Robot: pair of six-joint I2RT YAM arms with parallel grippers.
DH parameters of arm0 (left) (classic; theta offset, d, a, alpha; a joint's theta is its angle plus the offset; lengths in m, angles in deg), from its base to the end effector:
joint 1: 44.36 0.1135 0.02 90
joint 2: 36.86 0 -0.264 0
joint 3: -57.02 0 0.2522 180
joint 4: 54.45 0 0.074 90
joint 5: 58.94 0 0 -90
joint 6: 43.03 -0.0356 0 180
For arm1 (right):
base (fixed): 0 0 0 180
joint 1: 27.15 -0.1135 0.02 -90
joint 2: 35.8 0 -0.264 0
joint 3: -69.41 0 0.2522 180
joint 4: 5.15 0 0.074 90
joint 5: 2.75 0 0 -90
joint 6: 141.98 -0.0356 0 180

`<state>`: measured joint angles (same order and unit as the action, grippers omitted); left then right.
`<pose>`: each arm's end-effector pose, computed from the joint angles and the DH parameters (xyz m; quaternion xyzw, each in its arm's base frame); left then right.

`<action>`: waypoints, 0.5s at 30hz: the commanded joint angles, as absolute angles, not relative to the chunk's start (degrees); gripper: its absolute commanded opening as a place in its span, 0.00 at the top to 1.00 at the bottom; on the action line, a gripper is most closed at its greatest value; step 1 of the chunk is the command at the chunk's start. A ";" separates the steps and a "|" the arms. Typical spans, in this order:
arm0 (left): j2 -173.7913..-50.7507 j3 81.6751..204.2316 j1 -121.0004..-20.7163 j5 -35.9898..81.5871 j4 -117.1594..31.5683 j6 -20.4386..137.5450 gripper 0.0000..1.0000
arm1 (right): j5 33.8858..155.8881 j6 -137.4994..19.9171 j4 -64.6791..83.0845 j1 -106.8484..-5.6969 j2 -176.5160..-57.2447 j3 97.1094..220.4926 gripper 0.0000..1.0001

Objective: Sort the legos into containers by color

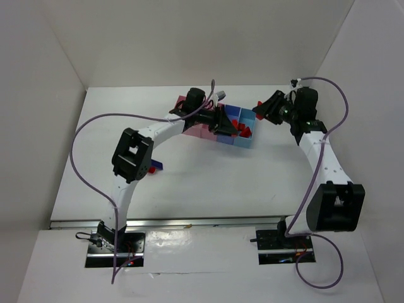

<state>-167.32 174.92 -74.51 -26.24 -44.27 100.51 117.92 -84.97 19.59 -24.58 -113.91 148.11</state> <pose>0.4376 -0.2888 0.2235 0.1119 0.7693 -0.6216 0.0957 0.3138 0.0041 0.3316 0.1103 0.8147 0.3517 0.4476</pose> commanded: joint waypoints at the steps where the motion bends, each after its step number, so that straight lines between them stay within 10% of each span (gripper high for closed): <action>1: -160.27 178.27 -74.33 -17.02 -30.58 90.13 1.00 | 105.20 -81.34 23.89 -26.62 -118.23 155.05 0.66; 15: -155.96 178.36 -73.80 -8.84 -24.53 86.88 1.00 | 93.74 -77.73 26.54 -32.24 -136.68 165.69 0.53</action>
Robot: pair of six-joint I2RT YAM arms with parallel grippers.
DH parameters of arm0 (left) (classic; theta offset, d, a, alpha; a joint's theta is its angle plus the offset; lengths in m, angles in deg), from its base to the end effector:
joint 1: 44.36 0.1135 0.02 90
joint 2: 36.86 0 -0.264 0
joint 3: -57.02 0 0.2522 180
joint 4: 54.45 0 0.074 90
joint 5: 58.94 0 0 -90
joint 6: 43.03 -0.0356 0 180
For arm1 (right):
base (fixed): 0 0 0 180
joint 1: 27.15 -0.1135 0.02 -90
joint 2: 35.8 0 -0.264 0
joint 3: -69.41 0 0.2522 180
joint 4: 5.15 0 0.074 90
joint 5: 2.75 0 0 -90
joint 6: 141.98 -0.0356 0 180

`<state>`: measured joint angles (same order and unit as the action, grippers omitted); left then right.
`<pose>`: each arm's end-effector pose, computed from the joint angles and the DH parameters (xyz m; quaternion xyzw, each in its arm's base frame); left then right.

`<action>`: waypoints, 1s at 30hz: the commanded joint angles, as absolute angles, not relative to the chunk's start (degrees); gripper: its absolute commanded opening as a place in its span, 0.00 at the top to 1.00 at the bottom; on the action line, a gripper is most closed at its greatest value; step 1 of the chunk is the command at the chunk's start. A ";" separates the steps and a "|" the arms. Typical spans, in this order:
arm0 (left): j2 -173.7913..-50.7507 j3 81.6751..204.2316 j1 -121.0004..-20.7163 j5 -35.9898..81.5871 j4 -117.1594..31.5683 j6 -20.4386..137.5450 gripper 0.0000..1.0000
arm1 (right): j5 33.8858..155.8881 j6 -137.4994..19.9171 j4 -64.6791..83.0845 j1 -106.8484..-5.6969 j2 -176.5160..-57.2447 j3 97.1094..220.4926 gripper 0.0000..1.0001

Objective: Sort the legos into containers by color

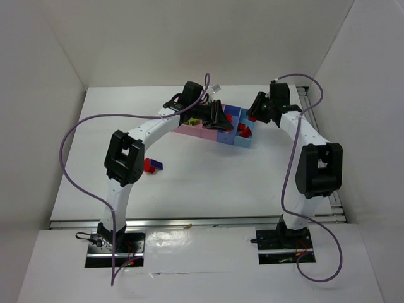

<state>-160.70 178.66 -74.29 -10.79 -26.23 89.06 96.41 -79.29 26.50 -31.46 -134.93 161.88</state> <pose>0.4264 -0.2729 0.2722 0.0906 0.8249 -0.5236 0.1932 0.3965 0.0356 0.2772 0.1447 0.8860 0.1875 0.3985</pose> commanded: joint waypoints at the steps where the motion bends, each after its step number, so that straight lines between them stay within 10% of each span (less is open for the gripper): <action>1: -155.96 177.84 -73.80 -8.84 -24.52 86.88 1.00 | 93.75 -77.73 25.75 -32.24 -137.48 165.70 0.51; 9: -155.34 177.22 -73.19 -9.46 -24.52 86.88 1.00 | 92.43 -75.97 28.90 -33.83 -144.43 172.89 0.24; 30: -181.01 209.12 -76.78 -7.71 -28.90 92.94 0.99 | 73.01 -81.06 32.15 -30.22 -105.87 149.35 0.22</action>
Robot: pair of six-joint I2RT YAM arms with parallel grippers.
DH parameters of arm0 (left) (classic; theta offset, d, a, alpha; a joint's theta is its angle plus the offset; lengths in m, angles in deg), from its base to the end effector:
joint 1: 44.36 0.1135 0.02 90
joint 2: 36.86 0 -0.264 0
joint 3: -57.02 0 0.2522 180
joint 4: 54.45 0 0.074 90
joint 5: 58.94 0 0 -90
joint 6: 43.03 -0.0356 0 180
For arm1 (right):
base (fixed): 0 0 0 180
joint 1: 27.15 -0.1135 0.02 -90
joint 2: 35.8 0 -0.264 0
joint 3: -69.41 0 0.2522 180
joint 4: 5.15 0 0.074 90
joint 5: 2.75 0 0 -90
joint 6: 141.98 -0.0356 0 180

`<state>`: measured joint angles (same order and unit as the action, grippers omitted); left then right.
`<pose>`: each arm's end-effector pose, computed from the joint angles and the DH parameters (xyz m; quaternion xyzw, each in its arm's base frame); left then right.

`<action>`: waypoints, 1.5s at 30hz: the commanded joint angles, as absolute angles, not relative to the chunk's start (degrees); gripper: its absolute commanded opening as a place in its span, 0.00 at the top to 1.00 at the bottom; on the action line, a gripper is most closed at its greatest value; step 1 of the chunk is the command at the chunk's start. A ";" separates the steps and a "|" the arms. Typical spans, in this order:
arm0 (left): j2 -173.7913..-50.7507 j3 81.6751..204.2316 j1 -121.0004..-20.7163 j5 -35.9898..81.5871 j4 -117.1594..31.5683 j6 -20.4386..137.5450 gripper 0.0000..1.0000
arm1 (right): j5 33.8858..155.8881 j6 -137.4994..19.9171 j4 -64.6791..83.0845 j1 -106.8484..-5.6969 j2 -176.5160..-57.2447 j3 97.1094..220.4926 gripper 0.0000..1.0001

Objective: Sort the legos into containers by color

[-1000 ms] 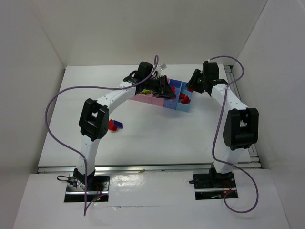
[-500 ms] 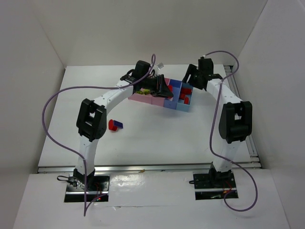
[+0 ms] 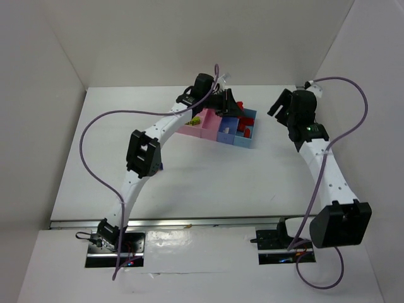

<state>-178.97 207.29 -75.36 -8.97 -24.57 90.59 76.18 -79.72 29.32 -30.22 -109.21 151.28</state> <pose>0.4786 -0.3143 0.2740 0.1054 0.7941 -0.5449 0.2477 0.2919 0.0088 0.3558 0.2303 0.8137 0.0612 0.5302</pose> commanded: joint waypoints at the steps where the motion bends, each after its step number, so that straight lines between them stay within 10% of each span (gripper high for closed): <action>1: -181.53 209.12 -77.49 -6.48 -29.70 92.94 0.99 | 73.01 -81.07 33.82 -30.22 -104.89 148.74 0.23; 7: -185.58 211.84 -78.02 -2.34 -31.73 95.66 0.97 | 71.60 -81.07 37.95 -29.69 -101.37 148.21 0.23; 13: -186.10 211.23 -78.55 0.56 -31.72 94.26 0.36 | 70.99 -80.37 40.07 -29.69 -101.37 148.21 0.23; 18: -186.11 211.23 -78.55 -1.28 -32.25 95.05 0.08 | 72.22 -79.84 39.54 -29.69 -101.89 148.21 0.23; 28: -173.12 205.71 -78.55 -0.07 -26.38 89.27 0.00 | 73.45 -79.84 37.79 -29.69 -101.89 147.68 0.23; 38: -137.26 166.21 -71.70 36.99 -3.70 78.17 0.00 | 80.63 -78.35 33.05 -29.17 -103.47 145.83 0.23; 45: -118.73 143.24 -59.75 35.38 -0.53 84.92 0.07 | 90.31 -71.51 28.91 -36.44 -107.86 146.36 0.23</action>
<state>-122.73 149.90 -61.83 34.02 -5.19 81.78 84.44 -76.40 33.47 -32.36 -106.30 145.84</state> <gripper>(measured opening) 0.937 0.774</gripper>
